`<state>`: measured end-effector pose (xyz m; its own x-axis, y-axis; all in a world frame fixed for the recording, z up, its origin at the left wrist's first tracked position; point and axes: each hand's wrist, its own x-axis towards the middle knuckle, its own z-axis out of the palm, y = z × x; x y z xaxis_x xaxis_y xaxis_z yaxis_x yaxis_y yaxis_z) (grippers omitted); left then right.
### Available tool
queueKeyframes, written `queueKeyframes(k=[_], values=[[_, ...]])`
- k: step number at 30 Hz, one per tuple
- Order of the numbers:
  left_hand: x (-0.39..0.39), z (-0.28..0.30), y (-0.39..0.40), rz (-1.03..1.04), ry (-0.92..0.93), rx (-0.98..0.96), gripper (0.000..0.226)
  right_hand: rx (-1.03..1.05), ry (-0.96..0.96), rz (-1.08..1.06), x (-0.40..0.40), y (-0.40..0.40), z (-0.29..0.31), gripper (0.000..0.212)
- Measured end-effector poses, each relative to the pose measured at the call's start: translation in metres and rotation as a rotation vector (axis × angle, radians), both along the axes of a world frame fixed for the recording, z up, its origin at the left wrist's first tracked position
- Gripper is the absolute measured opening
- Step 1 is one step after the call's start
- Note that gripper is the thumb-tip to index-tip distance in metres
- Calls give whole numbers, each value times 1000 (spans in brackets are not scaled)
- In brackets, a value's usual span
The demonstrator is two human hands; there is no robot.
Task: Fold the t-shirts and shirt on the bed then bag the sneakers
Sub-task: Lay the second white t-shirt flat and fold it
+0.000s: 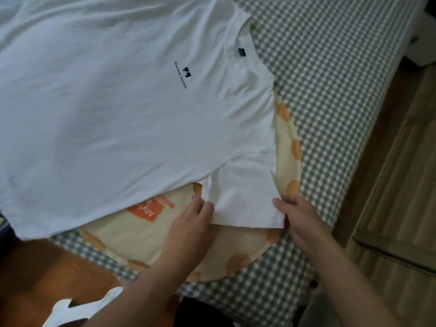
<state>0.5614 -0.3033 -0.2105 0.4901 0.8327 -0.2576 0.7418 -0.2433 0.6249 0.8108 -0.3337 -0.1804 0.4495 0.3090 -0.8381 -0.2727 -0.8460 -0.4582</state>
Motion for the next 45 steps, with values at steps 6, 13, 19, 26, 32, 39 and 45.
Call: queueKeyframes(k=[6, 13, 19, 26, 32, 39, 45], values=[[13, 18, -33, 579, -110, -223, 35, 203, -169, -63, -5, -24, 8, 21], [21, 15, -19, 743, -38, -419, 31, 13, -567, 275, -13, -5, 0, 32], [12, 14, -29, 660, -112, -389, 26, 11, -359, 218, -6, 45, -12, 36], [8, 11, -27, 474, 65, -334, 27, -27, -452, 314, 19, 53, -8, 6], [5, 17, -25, 251, 303, -160, 12, -29, -368, 308, -22, 14, -1, 33], [-11, 7, -24, 89, 294, 164, 19, -142, -297, 358, -26, -30, 3, 36], [-20, -2, -16, -395, 222, 367, 56, 515, -832, 1335, 7, -7, 11, 70]])
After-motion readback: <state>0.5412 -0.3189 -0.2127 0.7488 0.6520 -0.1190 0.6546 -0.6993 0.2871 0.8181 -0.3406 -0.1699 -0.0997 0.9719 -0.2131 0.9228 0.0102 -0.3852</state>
